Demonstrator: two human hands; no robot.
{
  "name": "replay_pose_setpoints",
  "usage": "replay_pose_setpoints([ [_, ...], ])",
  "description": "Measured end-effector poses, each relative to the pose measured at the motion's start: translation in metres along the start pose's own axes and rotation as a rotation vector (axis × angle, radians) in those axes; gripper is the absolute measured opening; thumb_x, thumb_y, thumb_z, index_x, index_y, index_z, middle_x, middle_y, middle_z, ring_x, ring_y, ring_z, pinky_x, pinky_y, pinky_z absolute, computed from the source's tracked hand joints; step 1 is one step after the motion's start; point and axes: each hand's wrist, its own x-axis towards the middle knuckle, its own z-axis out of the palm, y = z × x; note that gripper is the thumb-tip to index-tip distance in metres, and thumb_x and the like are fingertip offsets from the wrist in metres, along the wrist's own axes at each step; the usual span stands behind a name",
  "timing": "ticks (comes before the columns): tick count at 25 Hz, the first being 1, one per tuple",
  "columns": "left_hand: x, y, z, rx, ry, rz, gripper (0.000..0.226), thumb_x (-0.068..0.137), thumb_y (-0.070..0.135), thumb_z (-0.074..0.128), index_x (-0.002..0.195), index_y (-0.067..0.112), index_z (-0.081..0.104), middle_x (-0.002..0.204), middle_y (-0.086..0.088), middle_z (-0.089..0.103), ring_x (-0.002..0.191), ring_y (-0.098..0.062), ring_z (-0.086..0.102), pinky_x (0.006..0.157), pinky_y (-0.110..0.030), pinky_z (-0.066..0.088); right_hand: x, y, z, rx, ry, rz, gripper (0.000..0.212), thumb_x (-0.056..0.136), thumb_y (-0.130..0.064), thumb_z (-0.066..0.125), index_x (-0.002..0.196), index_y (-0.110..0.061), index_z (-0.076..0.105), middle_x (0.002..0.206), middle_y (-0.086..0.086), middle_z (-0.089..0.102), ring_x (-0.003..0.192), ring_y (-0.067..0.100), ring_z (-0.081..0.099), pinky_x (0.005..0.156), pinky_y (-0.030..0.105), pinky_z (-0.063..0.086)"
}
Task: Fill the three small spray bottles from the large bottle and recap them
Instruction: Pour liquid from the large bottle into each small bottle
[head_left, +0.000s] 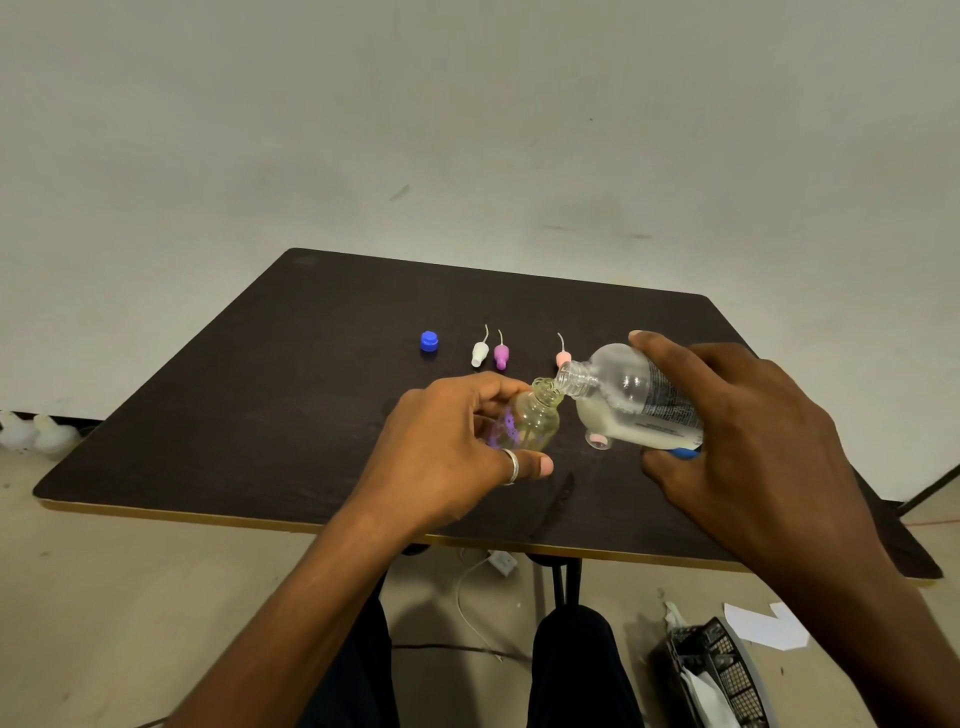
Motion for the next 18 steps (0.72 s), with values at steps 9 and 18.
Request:
replay_pose_setpoints([
  [9,0.0018,-0.0022,0.0013,-0.007,-0.003,0.000,0.054,0.066,0.036,0.089,0.115,0.039,0.066,0.102,0.020,0.072,0.094,0.003,0.067,0.091,-0.030,0.058,0.0003,-0.0002,0.0010,-0.015,0.002,-0.001,0.090,0.063,-0.028,0.085,0.143,-0.029,0.043,0.120,0.004,0.060,0.103,0.026,0.056,0.073,0.025,0.036],
  [18,0.0005,-0.0024,0.0010,-0.011,0.001,0.001,0.055,0.066,0.035,0.090,0.115,0.039,0.066,0.102,0.020,0.072,0.093,0.003,0.068,0.090,-0.029,0.058,0.0005,-0.0005,0.0016,-0.016,0.010,-0.003,0.090,0.063,-0.027,0.085,0.142,-0.029,0.044,0.120,0.004,0.060,0.104,0.026,0.056,0.073,0.025,0.036],
])
